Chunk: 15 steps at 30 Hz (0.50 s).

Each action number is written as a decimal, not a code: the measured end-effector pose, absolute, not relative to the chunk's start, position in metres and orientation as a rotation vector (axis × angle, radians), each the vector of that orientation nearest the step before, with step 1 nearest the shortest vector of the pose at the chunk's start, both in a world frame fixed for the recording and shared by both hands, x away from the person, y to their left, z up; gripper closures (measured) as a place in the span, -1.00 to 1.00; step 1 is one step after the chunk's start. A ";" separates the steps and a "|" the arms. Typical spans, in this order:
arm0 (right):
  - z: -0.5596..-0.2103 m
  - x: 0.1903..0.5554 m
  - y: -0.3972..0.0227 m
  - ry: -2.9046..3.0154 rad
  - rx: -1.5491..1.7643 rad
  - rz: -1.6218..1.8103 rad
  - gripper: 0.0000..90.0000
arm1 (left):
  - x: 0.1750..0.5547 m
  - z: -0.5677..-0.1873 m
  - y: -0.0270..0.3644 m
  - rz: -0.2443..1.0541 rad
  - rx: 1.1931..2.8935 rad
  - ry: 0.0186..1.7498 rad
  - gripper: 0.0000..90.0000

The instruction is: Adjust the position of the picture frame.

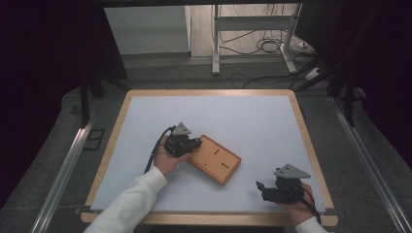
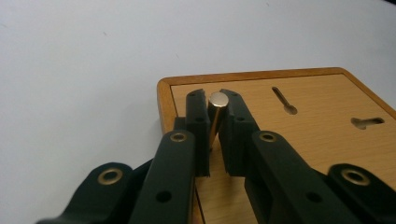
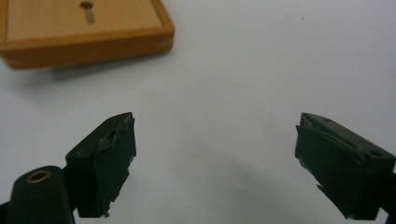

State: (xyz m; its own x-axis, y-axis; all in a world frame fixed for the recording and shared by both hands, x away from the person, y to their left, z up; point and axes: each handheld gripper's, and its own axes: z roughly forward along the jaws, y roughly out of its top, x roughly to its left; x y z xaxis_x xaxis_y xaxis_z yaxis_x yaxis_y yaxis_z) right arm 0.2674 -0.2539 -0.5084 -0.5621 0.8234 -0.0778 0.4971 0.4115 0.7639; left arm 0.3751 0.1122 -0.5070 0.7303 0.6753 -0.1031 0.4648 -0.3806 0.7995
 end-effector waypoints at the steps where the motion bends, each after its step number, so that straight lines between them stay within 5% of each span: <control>1: -0.509 0.267 -0.253 2.229 1.124 0.981 -0.72 | 0.372 -0.509 0.113 0.296 2.047 0.856 0.84; 15: -0.509 0.268 -0.254 2.228 1.125 0.975 -0.72 | 0.359 -0.522 0.123 0.242 2.049 0.841 0.86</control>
State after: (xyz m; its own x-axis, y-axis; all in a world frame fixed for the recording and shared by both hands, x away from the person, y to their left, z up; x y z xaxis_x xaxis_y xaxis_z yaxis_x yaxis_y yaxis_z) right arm 0.2676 -0.2536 -0.5091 -0.5610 0.8238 -0.0815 0.4991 0.4151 0.7606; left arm 0.3592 0.1231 -0.5220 0.7513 0.6453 -0.1383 0.4734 -0.3810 0.7942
